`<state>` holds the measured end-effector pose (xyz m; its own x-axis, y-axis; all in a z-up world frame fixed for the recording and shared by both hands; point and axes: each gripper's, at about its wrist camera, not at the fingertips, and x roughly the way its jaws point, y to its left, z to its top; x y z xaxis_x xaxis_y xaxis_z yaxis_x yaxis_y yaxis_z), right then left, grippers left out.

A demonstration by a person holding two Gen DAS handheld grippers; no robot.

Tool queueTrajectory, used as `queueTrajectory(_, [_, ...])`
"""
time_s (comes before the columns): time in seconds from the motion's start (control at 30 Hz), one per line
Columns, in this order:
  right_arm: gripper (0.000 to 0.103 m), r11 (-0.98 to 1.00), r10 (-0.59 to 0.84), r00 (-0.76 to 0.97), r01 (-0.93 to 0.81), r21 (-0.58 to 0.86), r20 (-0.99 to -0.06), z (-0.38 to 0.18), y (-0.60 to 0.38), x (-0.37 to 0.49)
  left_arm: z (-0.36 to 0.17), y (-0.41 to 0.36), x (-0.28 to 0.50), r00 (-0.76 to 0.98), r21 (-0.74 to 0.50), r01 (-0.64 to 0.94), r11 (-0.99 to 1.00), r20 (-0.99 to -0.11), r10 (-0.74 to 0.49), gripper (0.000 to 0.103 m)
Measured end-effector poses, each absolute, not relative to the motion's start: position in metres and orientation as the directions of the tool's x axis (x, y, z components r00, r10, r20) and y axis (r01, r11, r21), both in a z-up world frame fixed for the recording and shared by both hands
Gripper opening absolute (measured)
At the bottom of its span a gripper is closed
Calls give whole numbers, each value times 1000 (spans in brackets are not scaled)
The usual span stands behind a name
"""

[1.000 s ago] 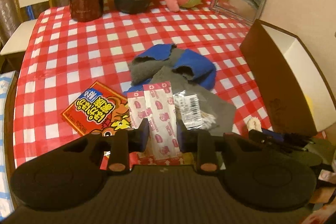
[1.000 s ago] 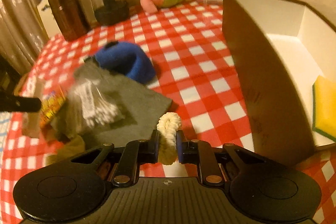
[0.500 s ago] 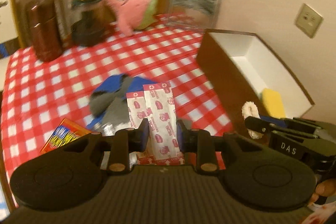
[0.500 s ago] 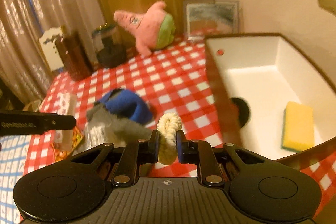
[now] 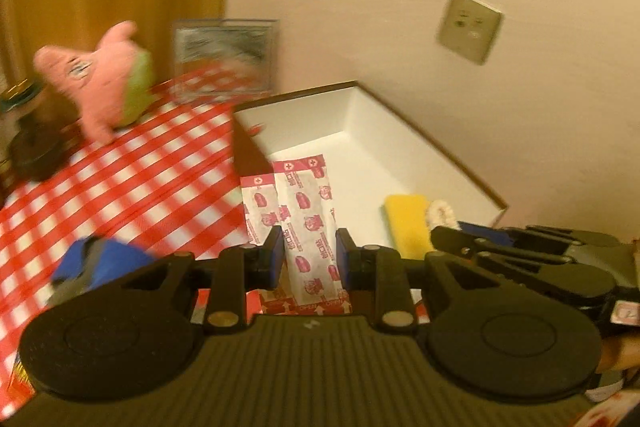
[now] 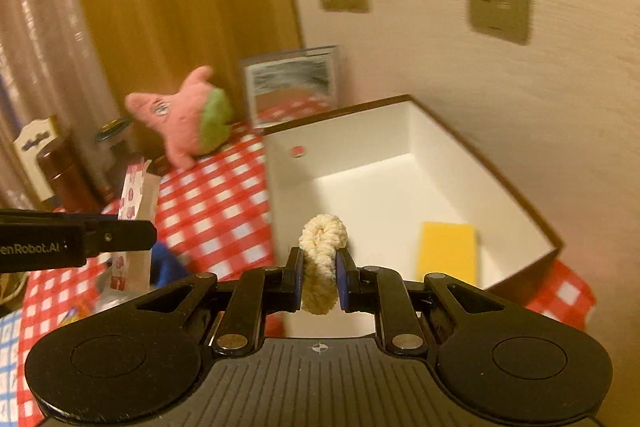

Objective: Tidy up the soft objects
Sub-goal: 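Carry the bandage packet and knitted ring over the brown box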

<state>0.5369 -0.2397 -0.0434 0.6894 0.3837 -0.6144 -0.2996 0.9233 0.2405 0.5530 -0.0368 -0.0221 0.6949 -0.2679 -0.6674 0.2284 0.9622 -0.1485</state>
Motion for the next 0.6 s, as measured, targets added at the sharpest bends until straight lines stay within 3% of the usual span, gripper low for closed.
queueTrajectory(0.23, [17, 942, 334, 712, -232, 243, -617, -46, -275, 560, -25, -86, 585, 663, -167, 317, 934, -665, -344, 24])
queueTrajectory(0.6, [17, 949, 310, 702, -193, 249, -641, -61, -301, 588, -57, -120, 631, 603, -141, 334, 932, -728, -326, 25])
